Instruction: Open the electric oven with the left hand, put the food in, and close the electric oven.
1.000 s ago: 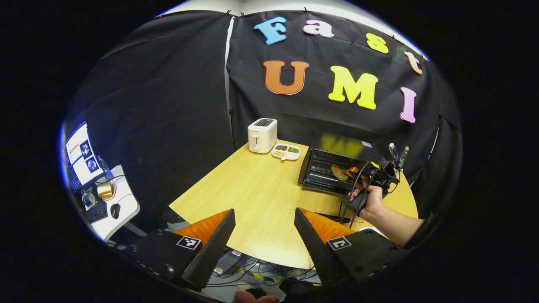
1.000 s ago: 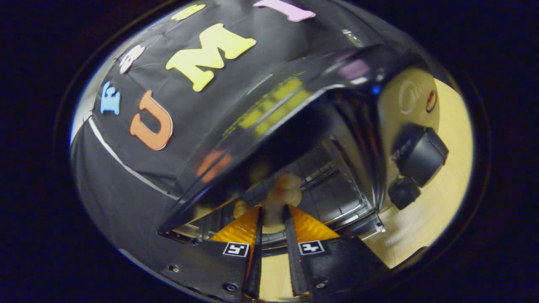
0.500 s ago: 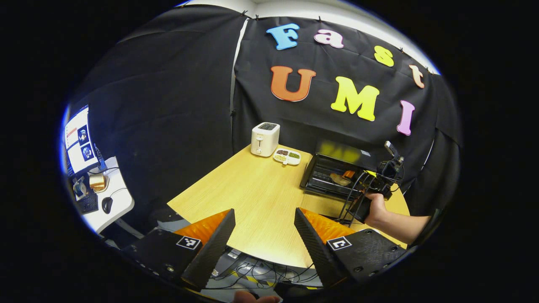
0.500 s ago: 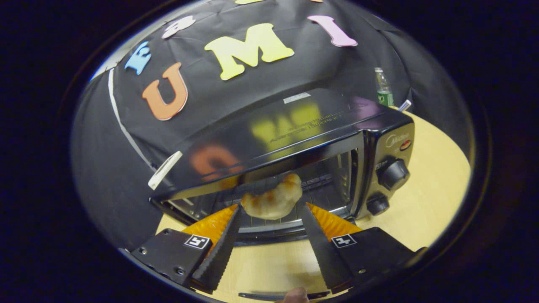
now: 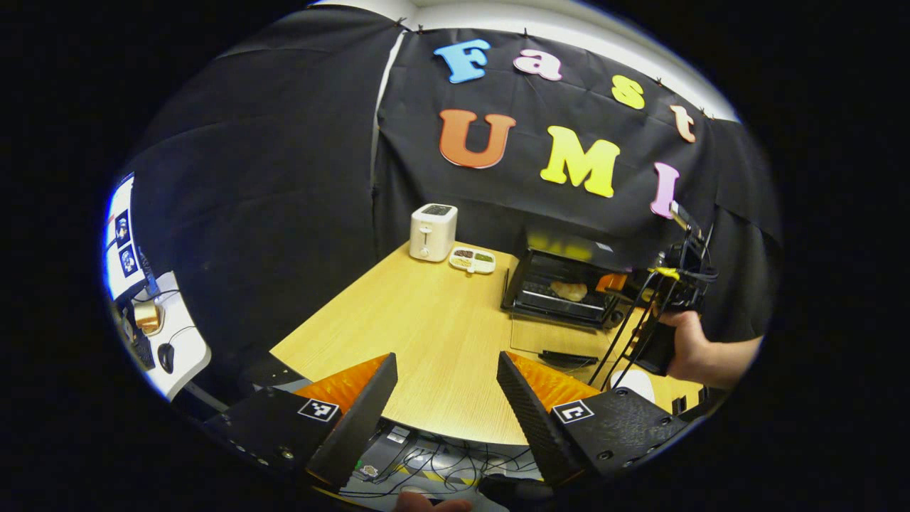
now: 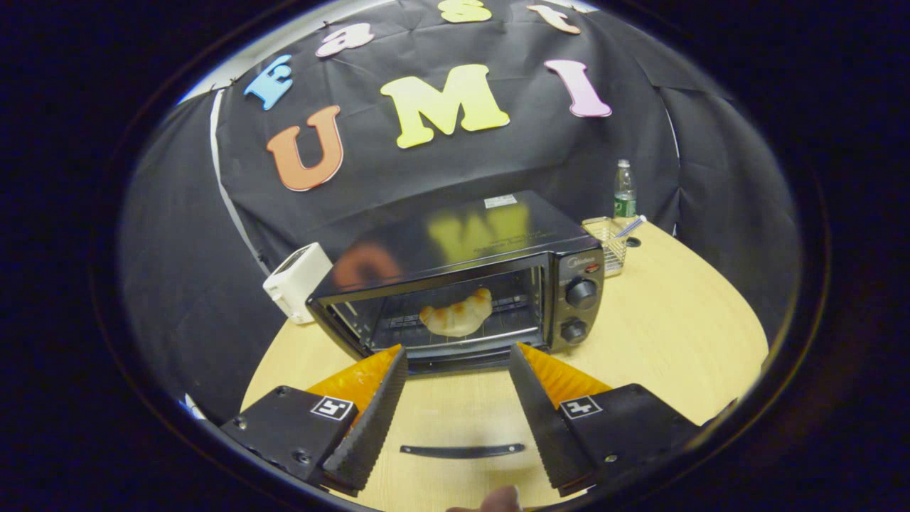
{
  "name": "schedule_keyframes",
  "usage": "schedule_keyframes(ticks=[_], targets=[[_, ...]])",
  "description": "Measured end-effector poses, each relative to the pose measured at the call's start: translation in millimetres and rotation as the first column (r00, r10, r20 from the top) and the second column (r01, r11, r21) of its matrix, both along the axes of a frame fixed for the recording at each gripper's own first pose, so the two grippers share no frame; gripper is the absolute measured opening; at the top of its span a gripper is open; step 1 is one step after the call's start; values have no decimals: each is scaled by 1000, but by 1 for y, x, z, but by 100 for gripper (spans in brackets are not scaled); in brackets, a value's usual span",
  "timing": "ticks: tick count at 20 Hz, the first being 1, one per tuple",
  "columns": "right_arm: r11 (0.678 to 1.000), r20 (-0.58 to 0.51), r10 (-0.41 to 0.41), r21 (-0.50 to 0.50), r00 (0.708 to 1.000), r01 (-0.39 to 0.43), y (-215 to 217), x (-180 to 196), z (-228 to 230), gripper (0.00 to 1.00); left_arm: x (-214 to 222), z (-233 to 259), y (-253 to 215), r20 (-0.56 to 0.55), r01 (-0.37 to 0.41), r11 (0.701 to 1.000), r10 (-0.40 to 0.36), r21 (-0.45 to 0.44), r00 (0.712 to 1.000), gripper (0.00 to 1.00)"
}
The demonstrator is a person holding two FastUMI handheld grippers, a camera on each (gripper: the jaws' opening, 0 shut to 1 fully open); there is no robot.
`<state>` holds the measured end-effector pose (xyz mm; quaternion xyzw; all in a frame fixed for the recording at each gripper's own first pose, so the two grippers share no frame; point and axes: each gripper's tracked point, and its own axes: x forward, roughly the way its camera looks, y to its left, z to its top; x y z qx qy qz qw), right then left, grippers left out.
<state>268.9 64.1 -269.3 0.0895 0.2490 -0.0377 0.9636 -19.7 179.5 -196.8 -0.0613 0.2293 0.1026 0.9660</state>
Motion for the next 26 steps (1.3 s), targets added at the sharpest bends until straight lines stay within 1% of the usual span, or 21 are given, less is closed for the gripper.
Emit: schedule_keyframes(ticks=[3, 8, 10, 14, 17, 21, 26], targets=[[999, 35, -1, -45, 999, 3, -7, -30, 39, 91, 11, -25, -19, -11, 91, 996, -91, 25, 996, 93], [991, 126, -16, -127, 992, 32, -36, -76, 104, 91, 32, -75, -71, -37, 208, 978, -208, -10, 977, 94], [987, 156, -27, -155, 987, 52, -51, -93, 121, 92, 40, -90, -92, -58, 244, 970, -245, -16, 968, 93], [984, 195, -56, -154, 979, 87, -74, -124, 142, 93, 53, -117, -124, -86, 306, 952, -306, -6, 948, 93], [982, 202, -54, -166, 978, 88, -83, -150, 147, 93, 67, -137, -135, -98, 329, 944, -325, 25, 941, 93], [977, 220, -47, -193, 974, 90, -90, -178, 160, 94, 83, -164, -149, -142, 320, 947, -318, -6, 938, 93], [963, 215, -57, -245, 975, 111, -106, -207, 174, 95, 124, -185, -164, -164, 301, 954, -295, 12, 941, 93]])
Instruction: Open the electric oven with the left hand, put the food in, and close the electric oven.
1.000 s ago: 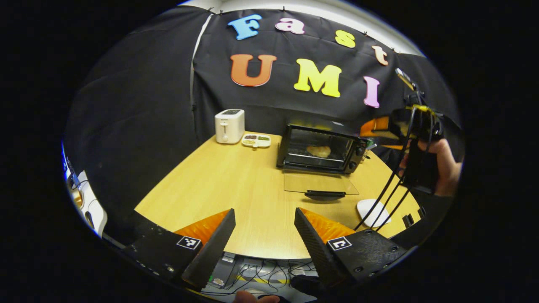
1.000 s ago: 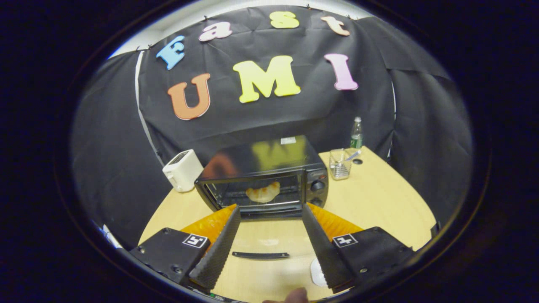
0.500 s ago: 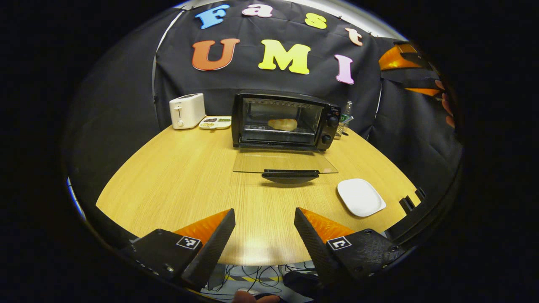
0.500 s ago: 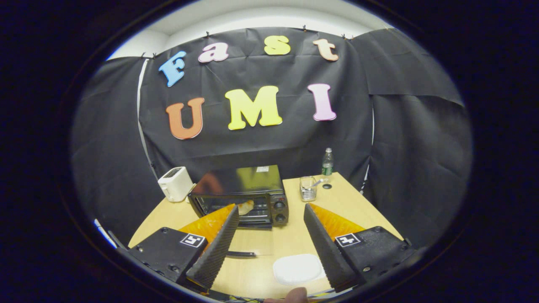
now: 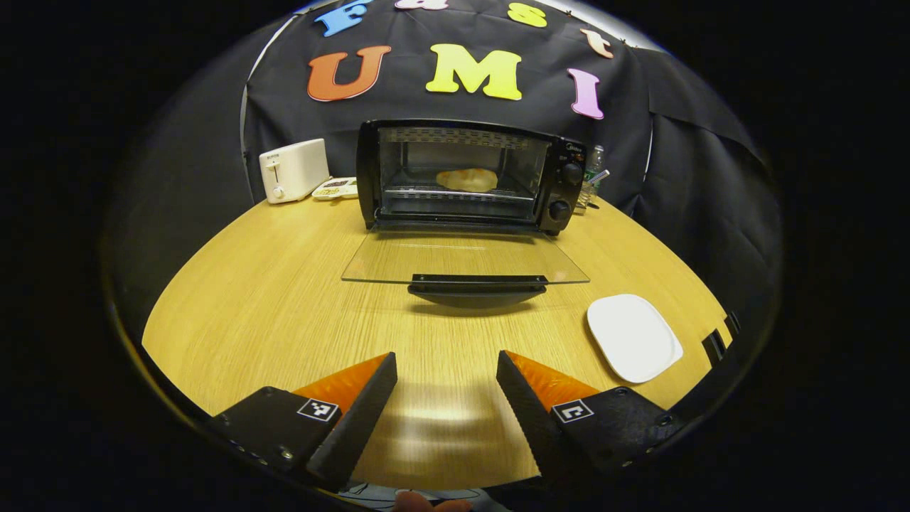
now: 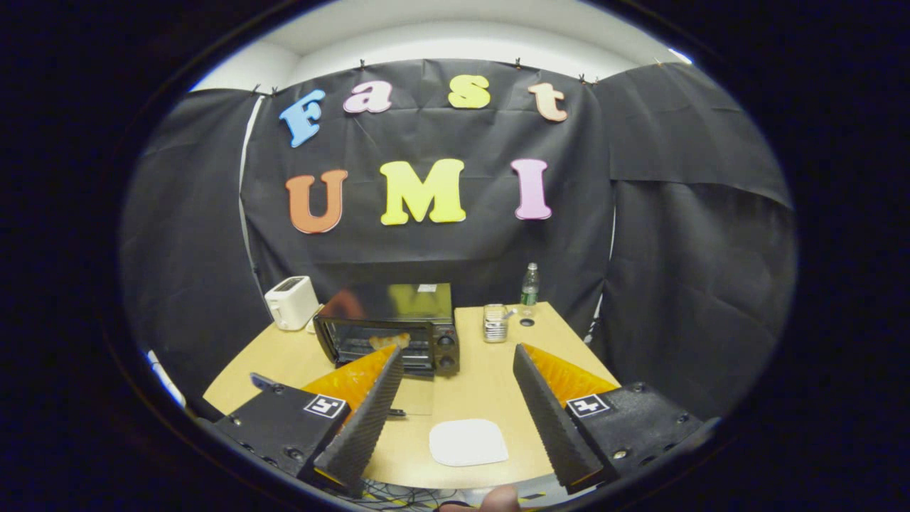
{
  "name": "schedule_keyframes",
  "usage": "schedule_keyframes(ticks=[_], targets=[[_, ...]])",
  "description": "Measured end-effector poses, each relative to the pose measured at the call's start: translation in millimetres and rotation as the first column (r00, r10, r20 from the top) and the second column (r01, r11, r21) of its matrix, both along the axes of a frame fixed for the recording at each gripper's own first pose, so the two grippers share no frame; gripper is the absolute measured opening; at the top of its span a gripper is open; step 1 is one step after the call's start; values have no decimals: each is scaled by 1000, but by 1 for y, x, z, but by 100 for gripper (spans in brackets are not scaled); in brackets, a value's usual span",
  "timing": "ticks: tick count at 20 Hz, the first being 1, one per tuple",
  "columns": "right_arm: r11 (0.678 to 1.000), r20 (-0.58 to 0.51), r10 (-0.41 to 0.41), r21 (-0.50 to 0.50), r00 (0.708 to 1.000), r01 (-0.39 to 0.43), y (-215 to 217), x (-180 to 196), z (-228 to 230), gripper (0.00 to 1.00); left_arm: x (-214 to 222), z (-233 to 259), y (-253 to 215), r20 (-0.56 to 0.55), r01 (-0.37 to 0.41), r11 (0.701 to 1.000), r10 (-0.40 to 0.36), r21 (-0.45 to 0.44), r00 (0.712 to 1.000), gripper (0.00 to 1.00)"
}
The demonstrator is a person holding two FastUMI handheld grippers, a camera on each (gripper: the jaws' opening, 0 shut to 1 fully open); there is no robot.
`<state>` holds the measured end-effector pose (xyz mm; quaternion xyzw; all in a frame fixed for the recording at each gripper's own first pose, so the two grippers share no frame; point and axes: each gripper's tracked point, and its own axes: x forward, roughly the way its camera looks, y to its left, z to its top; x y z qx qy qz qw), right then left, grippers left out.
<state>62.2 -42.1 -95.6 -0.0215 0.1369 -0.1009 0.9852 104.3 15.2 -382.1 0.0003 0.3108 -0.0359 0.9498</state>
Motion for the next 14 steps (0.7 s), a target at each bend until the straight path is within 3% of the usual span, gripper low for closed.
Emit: schedule_keyframes(ticks=[4, 8, 14], targets=[[999, 20, -29, -12, 999, 29, -14, -4, 18, 96, 29, -13, -12, -14, -20, 999, 20, 26, 1000, 93], [997, -6, -59, 59, 998, 59, -18, -10, 11, 96, 45, -24, -15, -56, -39, 998, 42, 42, 998, 93], [994, -16, -65, 89, 998, 66, -18, -3, 13, 97, 57, -19, -24, -43, -2, 999, 3, 40, 999, 93]])
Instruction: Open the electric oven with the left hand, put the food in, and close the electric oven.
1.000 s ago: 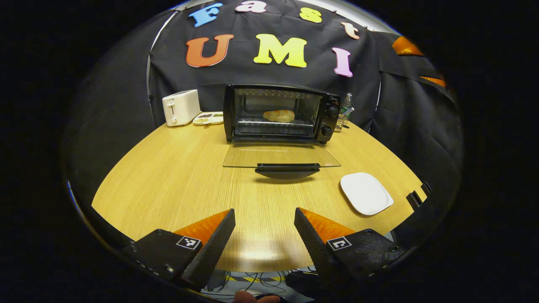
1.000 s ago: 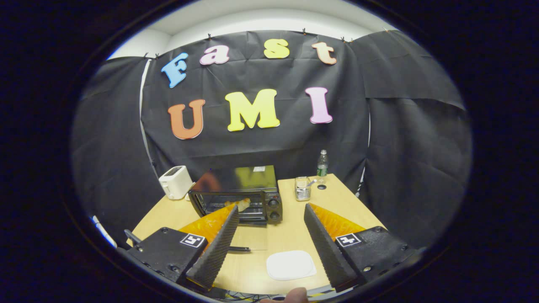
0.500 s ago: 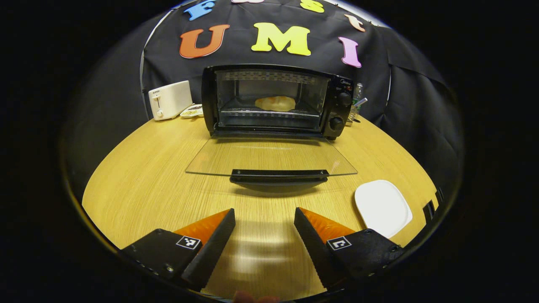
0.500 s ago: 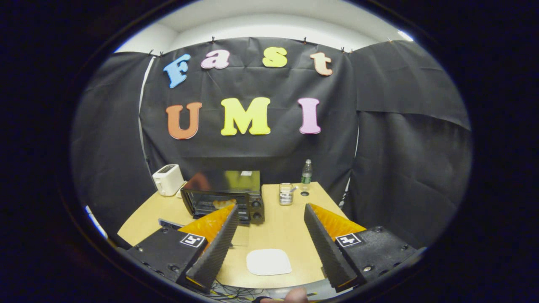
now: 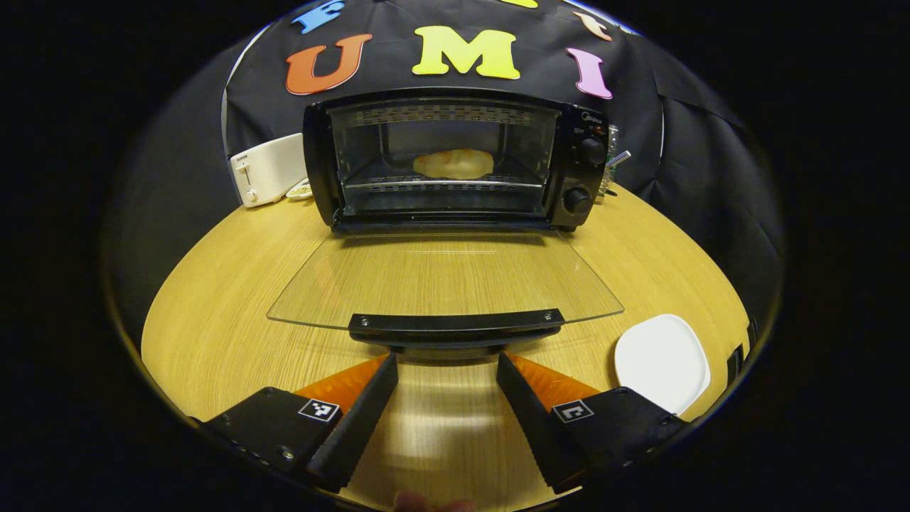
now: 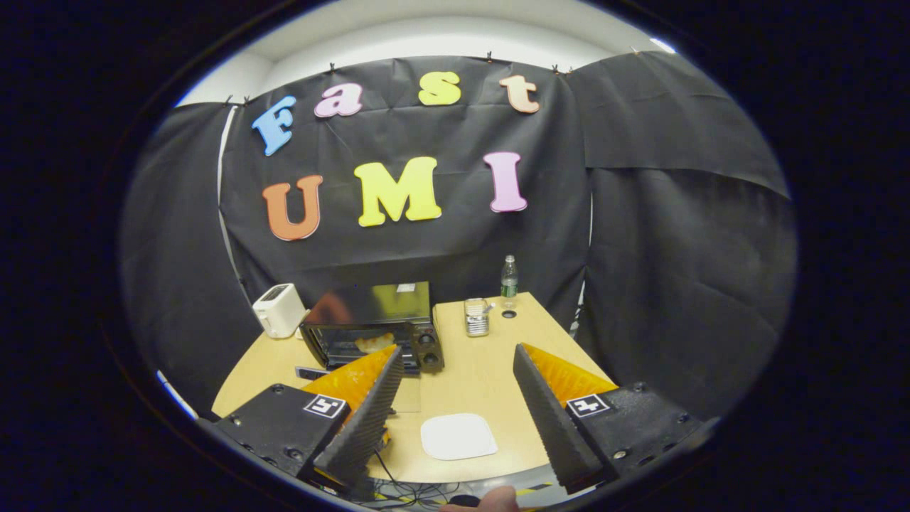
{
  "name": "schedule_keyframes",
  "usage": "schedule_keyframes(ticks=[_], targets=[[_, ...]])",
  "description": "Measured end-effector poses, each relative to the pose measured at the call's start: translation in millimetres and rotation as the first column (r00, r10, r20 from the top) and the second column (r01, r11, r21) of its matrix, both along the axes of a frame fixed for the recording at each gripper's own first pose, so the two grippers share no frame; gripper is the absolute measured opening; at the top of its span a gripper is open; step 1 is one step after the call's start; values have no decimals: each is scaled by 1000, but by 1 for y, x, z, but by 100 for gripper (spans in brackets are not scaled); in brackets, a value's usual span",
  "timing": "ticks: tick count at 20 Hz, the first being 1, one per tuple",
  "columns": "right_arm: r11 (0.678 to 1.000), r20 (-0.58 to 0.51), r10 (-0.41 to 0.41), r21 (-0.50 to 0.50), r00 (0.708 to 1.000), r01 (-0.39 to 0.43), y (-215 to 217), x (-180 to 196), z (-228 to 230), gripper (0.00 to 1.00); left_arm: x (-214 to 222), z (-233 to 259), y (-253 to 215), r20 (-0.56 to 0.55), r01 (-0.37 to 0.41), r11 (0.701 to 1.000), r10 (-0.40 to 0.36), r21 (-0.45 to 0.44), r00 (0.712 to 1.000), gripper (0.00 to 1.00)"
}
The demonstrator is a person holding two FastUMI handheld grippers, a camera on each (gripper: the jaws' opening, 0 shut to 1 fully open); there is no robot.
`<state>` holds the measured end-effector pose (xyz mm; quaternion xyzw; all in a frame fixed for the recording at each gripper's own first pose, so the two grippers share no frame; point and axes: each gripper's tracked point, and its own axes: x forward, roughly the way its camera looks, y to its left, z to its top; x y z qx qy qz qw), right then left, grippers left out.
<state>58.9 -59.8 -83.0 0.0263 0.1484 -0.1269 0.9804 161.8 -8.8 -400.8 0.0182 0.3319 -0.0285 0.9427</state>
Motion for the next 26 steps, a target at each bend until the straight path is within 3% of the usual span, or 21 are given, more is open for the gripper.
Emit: schedule_keyframes(ticks=[8, 17, 22, 26], targets=[[999, 18, 11, 42, 1000, -11, 1, 0, 2, 97, 10, 58, -4, 98, 10, 1000, -8, -24, 995, 94], [997, 13, -20, 69, 1000, 19, -13, -5, 1, 97, 85, 147, -9, 291, 22, 1000, -24, 11, 956, 98], [1000, 44, -2, 21, 999, 1, -10, 0, 16, 97, 107, 202, -6, 399, 34, 999, -29, -5, 917, 98], [997, 117, 52, -63, 992, -45, 7, 13, 45, 96, 79, 263, 9, 481, 65, 997, -41, -34, 876, 98]])
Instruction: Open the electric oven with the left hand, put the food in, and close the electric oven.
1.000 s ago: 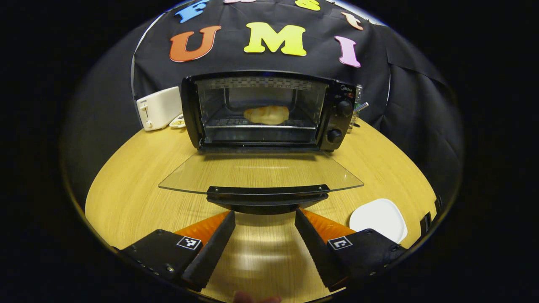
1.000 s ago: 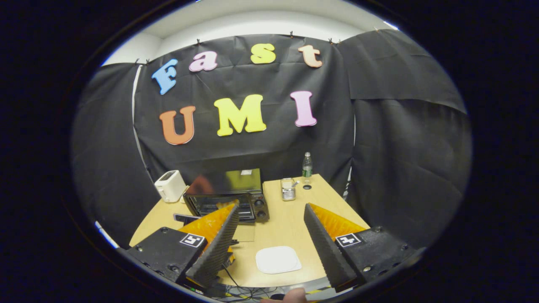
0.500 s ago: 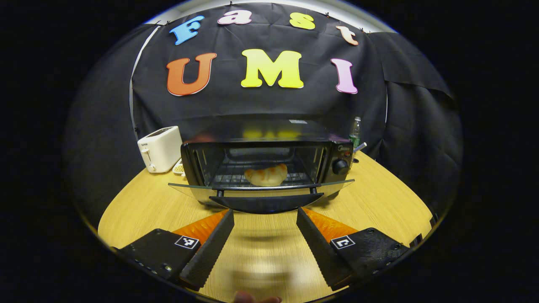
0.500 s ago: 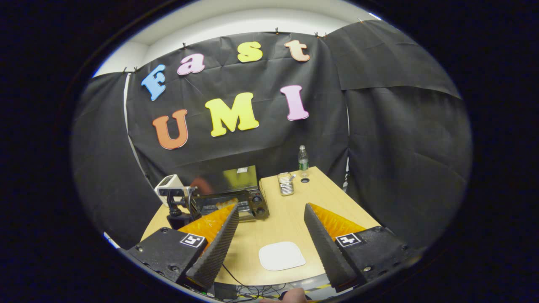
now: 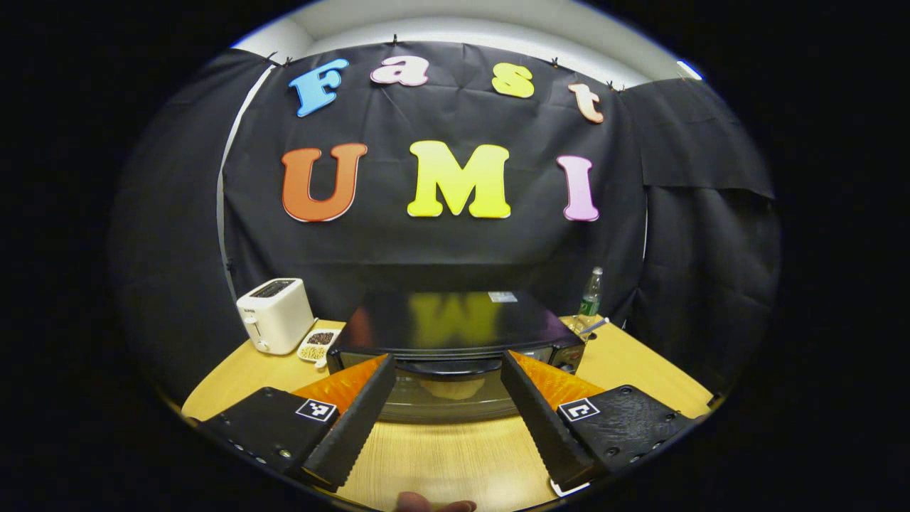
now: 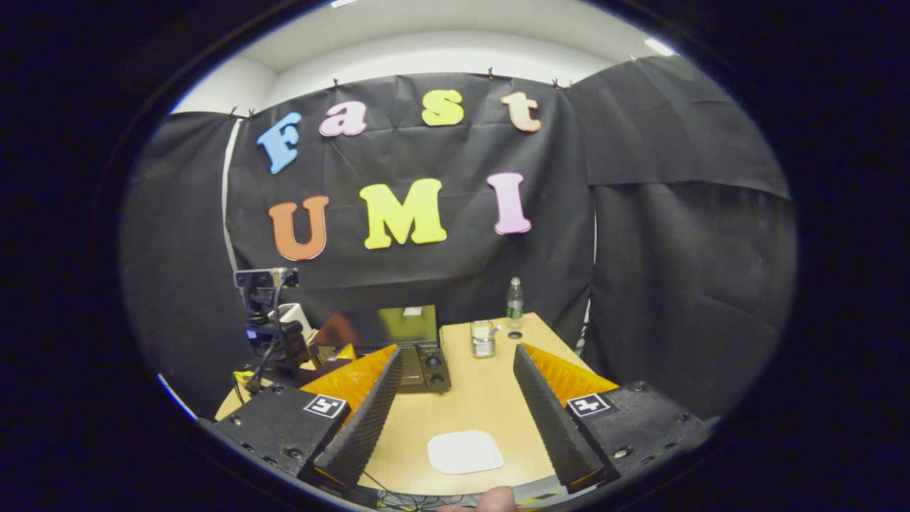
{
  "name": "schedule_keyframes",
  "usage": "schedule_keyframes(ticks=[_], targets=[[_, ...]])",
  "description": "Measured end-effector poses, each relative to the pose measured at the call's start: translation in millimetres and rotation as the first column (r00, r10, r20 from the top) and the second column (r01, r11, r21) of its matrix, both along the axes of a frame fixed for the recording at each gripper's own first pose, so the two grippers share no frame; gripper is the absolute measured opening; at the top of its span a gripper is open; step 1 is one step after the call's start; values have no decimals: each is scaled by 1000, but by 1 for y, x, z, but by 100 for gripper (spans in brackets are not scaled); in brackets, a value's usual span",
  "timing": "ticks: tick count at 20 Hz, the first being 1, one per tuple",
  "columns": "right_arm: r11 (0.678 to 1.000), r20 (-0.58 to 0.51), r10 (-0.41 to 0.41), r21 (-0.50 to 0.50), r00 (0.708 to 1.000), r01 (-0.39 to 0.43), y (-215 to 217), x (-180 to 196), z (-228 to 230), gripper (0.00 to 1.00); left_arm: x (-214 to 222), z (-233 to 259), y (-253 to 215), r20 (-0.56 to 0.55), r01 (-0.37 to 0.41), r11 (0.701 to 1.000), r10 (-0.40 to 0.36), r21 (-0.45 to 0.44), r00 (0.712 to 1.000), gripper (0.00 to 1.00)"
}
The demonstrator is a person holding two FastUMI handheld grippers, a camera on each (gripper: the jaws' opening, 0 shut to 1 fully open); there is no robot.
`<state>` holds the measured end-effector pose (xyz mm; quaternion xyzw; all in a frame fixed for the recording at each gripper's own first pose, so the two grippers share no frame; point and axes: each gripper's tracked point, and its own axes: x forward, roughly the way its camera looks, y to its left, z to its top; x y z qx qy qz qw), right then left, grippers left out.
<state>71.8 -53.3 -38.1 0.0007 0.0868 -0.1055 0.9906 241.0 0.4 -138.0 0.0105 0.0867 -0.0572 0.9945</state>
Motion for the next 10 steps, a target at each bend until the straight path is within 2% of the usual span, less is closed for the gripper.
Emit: schedule_keyframes(ticks=[5, 10], targets=[[994, 88, 71, -90, 994, -63, 40, 0, 33, 97, -64, 77, 30, 78, -1, 999, 4, -34, 997, 97], [985, 114, 153, -93, 982, -143, 92, 0, 39, 97, -132, 142, 63, 154, -29, 998, 37, -54, 987, 94]])
